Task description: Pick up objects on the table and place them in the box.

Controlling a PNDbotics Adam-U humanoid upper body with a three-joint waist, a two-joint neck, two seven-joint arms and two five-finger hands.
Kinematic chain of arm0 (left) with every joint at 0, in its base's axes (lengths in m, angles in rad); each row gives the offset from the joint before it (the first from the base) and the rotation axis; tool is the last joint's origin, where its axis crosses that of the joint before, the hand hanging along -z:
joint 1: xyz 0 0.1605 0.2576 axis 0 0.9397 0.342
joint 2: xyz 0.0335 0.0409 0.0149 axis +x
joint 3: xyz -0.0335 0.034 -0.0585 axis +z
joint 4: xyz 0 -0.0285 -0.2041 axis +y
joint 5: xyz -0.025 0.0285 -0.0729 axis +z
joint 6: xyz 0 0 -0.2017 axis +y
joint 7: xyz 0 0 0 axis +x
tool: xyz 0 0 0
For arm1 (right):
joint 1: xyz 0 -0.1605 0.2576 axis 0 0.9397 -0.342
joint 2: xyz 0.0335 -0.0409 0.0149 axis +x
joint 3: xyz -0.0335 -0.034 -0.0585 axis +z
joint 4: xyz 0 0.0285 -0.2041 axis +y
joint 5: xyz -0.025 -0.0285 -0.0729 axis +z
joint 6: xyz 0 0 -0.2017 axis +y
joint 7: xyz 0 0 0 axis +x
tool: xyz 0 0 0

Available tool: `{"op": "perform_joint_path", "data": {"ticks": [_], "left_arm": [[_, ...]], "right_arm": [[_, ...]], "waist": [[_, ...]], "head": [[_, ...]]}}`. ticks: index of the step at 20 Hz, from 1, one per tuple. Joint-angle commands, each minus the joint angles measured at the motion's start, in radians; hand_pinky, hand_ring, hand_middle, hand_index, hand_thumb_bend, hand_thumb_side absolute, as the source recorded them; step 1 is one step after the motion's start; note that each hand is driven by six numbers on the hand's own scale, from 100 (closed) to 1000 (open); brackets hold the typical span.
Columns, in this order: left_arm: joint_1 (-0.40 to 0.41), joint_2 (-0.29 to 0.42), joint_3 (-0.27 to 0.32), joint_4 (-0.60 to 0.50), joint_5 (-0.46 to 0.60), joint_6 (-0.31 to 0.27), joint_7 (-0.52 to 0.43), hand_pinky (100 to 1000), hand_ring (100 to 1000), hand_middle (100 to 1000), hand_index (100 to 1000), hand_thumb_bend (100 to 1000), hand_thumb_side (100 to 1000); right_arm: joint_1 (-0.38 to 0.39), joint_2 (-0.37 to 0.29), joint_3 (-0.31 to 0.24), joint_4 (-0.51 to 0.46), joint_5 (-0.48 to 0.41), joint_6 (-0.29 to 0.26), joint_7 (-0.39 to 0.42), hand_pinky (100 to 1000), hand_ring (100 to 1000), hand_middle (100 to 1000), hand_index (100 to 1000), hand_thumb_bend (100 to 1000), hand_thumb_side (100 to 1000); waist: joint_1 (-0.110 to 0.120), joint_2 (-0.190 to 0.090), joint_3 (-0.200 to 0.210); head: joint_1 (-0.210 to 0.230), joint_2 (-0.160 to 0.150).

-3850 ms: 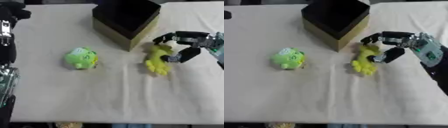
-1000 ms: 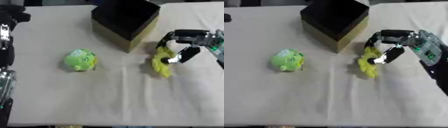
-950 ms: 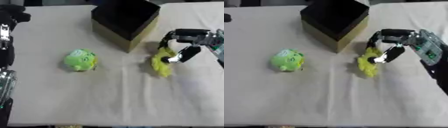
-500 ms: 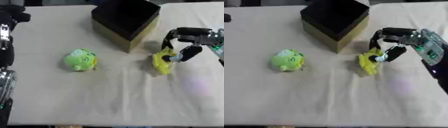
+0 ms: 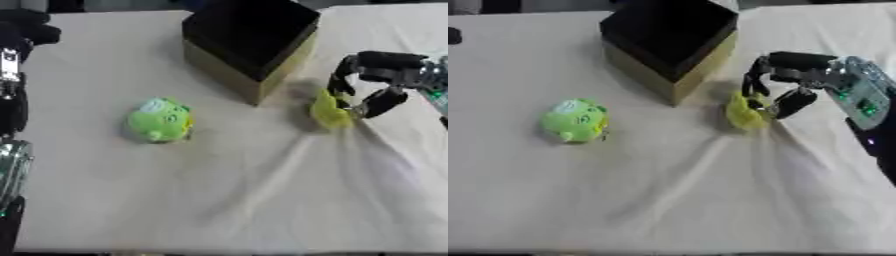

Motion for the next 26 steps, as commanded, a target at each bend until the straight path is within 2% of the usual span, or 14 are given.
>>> {"op": "perform_joint_path", "data": {"ticks": [1, 4, 9, 13, 26], "left_arm": [[-0.008, 0.016, 0.01, -0.019, -0.001, -0.002, -0.002, 696, 653, 652, 681, 100, 759], [-0.007, 0.016, 0.011, -0.019, -0.002, -0.001, -0.004, 696, 653, 652, 681, 100, 758], [-0.006, 0.016, 0.011, -0.019, -0.003, 0.001, -0.006, 696, 653, 653, 680, 100, 759], [-0.005, 0.015, 0.012, -0.019, -0.003, 0.002, -0.009, 696, 653, 653, 680, 100, 758], [-0.01, 0.012, 0.011, -0.019, -0.002, 0.004, -0.016, 694, 653, 655, 681, 100, 758]], "right_arm": [[-0.016, -0.014, -0.018, 0.029, 0.011, -0.217, 0.163, 765, 510, 244, 499, 100, 100], [-0.015, -0.018, -0.031, 0.049, 0.003, -0.217, 0.111, 759, 472, 203, 451, 100, 100], [-0.018, -0.022, -0.086, 0.11, -0.042, -0.207, 0.016, 750, 400, 125, 358, 100, 100], [-0.044, -0.013, -0.12, 0.114, -0.061, -0.164, -0.039, 747, 389, 111, 347, 100, 100], [-0.153, 0.05, -0.176, 0.098, -0.014, -0.068, -0.152, 751, 380, 100, 339, 100, 100]], "waist": [[0.0, -0.016, -0.001], [0.0, -0.016, -0.004], [-0.001, -0.018, -0.008], [0.0, -0.018, -0.008], [0.003, -0.012, 0.003]], "head": [[0.001, 0.0], [0.002, -0.001], [0.004, -0.001], [0.006, -0.001], [-0.001, -0.011]]}}
